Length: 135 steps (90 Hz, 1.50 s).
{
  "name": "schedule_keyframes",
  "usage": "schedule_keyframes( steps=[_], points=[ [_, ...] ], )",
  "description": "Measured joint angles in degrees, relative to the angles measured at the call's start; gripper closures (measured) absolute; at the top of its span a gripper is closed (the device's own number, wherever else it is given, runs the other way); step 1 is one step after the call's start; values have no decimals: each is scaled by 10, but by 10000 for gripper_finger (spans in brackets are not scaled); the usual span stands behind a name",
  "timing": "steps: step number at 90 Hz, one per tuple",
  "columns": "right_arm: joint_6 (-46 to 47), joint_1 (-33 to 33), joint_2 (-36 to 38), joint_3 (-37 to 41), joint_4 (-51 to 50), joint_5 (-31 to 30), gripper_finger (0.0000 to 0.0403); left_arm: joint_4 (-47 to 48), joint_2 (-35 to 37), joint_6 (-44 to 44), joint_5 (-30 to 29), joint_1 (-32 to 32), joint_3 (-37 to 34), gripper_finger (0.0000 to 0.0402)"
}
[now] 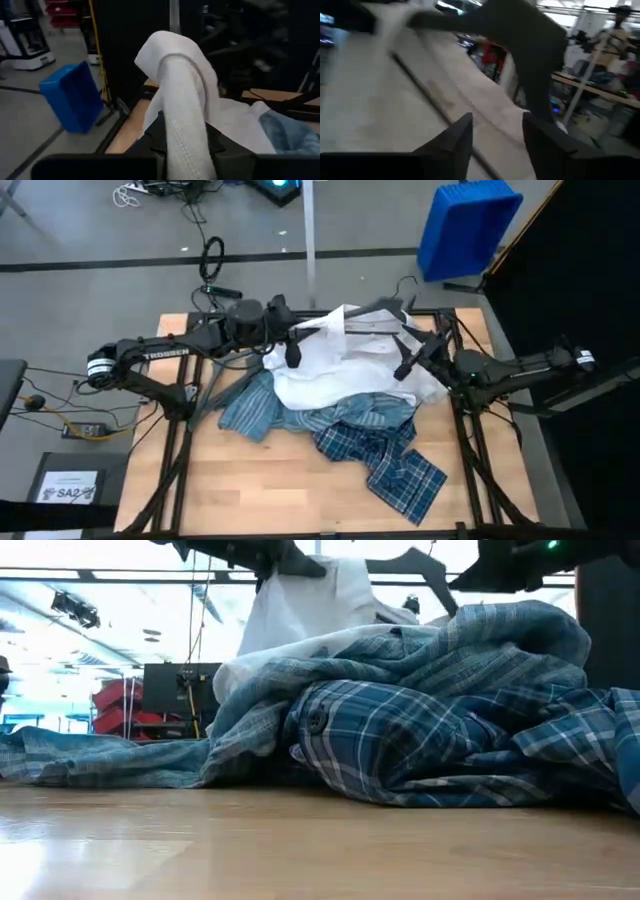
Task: Hang clothes
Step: Unhang the white shirt from the hanging rack, then remove the black hanger from the white shirt
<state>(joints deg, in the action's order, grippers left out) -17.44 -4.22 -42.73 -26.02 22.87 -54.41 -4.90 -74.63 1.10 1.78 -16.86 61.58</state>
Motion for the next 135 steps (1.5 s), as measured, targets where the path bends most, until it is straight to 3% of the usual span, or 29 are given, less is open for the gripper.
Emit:
schedule_keyframes(
  steps=[19, 34, 46, 54, 63, 98, 108, 119, 135],
  points=[
    [-2, 45, -38, 0, 60, 1, 165, 0, 0, -1, -2, 35, 0, 381],
    [35, 47, -68, 0, 62, 4, 155, 4, 0, 6, -7, 60, 0, 381],
    [26, 32, -86, 0, 107, 5, 200, 15, 0, 20, -23, 69, 0, 381],
    [1, 23, -91, 0, 142, 7, 260, 28, 0, 29, -23, 69, 0, 379],
    [-31, 14, -95, 2, 149, 17, 336, 44, 0, 46, -35, 68, 1, 350],
    [-70, 10, -93, 0, 144, -10, 345, 79, 0, 167, -146, 66, 8, 221],
    [-76, 13, -93, 0, 126, -16, 350, 5, 0, 203, -132, 81, 12, 191],
    [-61, 15, -92, 0, 121, -35, 402, -89, -11, 264, -114, 110, 12, 168],
    [-36, 14, -102, -1, 117, -20, 400, -207, -63, 369, -139, 140, 12, 152]
  ],
)
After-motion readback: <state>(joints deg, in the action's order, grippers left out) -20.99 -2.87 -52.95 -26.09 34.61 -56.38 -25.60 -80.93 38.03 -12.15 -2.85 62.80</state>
